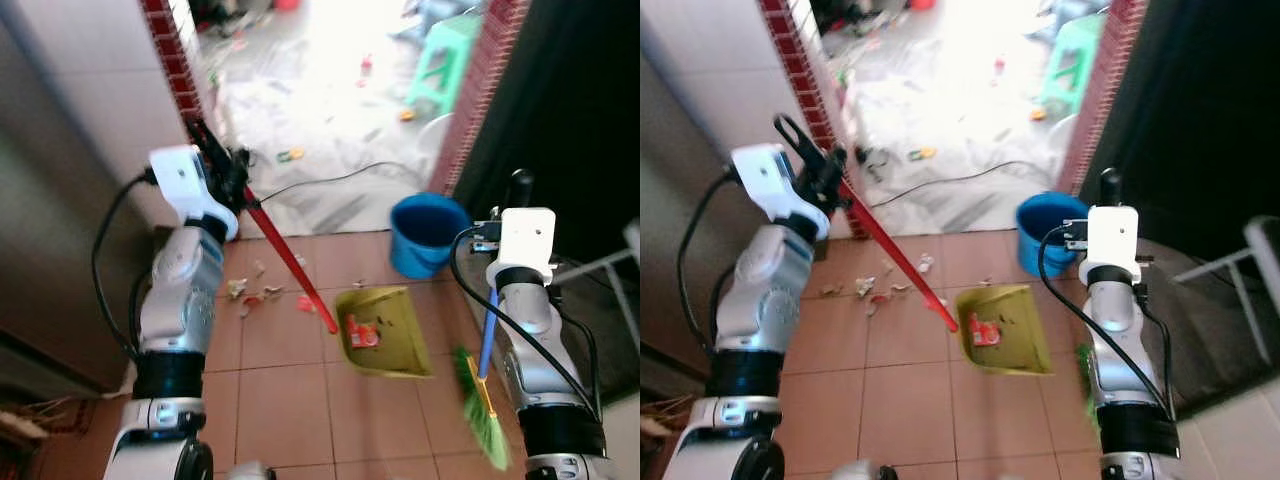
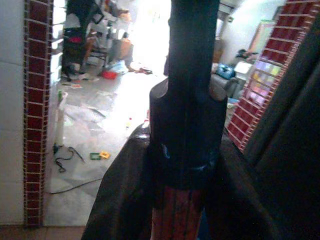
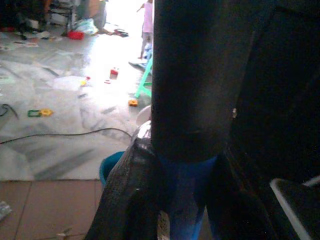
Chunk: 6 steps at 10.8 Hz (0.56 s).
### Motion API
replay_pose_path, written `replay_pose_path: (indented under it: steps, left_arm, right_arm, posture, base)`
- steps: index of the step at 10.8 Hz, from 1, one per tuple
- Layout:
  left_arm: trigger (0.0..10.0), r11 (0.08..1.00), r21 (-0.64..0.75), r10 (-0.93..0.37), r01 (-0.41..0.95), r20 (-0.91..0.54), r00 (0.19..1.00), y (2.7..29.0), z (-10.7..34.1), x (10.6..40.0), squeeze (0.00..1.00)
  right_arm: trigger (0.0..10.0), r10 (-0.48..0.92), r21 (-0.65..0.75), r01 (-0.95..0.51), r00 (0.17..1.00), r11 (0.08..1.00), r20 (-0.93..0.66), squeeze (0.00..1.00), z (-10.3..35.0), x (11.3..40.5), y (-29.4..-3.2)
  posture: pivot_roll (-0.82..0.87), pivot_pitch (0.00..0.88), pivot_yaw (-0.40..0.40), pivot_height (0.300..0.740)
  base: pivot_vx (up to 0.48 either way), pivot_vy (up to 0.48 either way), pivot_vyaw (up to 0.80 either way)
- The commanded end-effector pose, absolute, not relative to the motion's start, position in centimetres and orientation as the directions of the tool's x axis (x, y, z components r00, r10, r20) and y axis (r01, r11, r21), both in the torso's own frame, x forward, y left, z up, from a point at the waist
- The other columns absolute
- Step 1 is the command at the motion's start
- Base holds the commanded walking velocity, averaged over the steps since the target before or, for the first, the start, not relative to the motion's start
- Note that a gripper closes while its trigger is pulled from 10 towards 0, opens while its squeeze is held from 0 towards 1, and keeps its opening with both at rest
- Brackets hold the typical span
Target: Sweep floor
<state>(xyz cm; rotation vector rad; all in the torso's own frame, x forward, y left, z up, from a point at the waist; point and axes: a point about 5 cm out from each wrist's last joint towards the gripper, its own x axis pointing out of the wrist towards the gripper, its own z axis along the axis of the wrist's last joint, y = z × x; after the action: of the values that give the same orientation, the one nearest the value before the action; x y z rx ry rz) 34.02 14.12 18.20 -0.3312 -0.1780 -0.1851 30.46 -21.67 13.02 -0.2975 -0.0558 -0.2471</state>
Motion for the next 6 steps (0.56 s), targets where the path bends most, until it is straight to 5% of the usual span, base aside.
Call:
replay_pose_path:
  steps: [1, 6]
  left_arm:
    - [10.0, 0.912, -0.333, -0.129, 0.24, 0.323, 0.937, 14.3, 21.3, 34.1, 0.0]
    - [10.0, 0.865, -0.428, -0.092, 0.262, 0.378, 0.921, 14.7, 22.9, 34.2, 0.0]
  right_arm:
    - [10.0, -0.213, -0.307, 0.249, 0.966, 0.918, 0.147, 0.0, 14.1, 30.9, -21.5]
    - [10.0, -0.198, -0.322, 0.235, 0.97, 0.917, 0.143, 0.0, 13.9, 31.2, -21.4]
  posture:
    - [-0.09, 0.0, 0.034, 0.74]
    - [-0.1, 0.0, 0.028, 0.74]
  base:
    - [0.439, 0.0, 0.0]
    - [0.439, 0.0, 0.0]
